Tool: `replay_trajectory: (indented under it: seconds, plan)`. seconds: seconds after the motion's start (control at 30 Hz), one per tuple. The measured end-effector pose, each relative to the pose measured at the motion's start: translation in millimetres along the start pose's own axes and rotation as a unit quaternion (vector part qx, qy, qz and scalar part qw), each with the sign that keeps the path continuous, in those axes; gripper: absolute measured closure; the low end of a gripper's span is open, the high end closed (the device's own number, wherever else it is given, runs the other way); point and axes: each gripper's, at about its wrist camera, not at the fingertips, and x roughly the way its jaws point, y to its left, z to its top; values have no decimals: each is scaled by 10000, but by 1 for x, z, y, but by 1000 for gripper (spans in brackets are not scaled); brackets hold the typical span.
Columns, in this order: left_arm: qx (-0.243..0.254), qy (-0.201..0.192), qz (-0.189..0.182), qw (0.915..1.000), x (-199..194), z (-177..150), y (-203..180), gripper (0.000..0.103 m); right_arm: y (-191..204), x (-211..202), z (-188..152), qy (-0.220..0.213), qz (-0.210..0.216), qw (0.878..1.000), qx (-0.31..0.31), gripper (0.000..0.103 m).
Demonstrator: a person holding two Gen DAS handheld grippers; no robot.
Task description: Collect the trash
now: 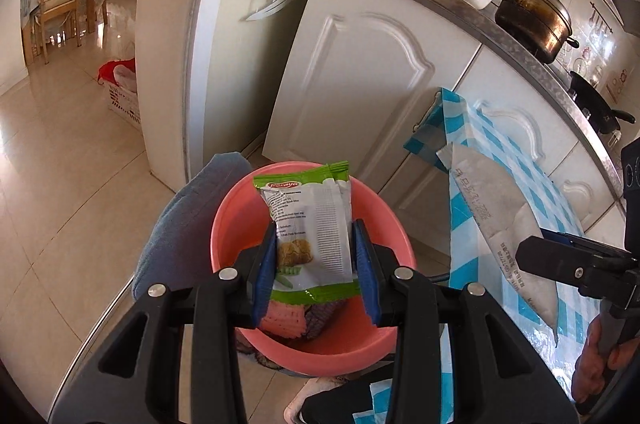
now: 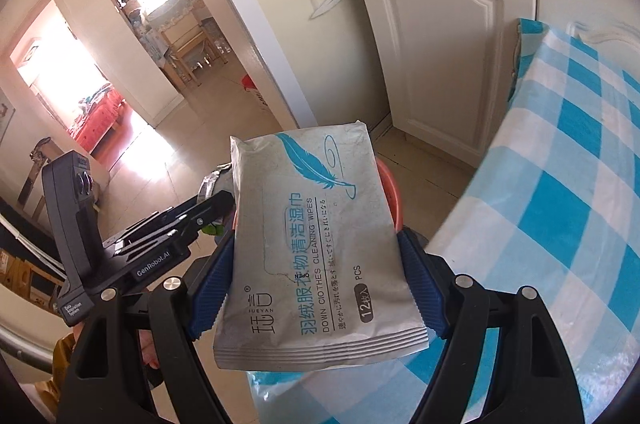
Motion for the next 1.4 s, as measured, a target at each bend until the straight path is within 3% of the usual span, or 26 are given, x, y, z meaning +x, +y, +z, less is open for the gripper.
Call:
replay_trajectory:
  seconds: [0.47,0.87,0.97,1.0,1.13,1.4]
  plan:
    - [-98,235,139,9996,39,4,8,65,1,59,19,342,-12,9994,78,25]
    - [-2,643,265,9976,78,-7,4,64,-4,81,23,541,-120,9984,135,20]
    - [-80,711,171,9973,83,-8,6,42,-7,74,26,394,-99,9989,230,16]
    - [-83,676,216,9974,82,-8,6,27,-8,71,26,334,-117,9991,249,16]
    - [-35,528,284,9982,77,-6,5,15,-17,53,26,46,-169,9992,368,16]
    - [142,159,711,9972,54,5,-4,7,-38,12,19,-539,-151,9950,831,15]
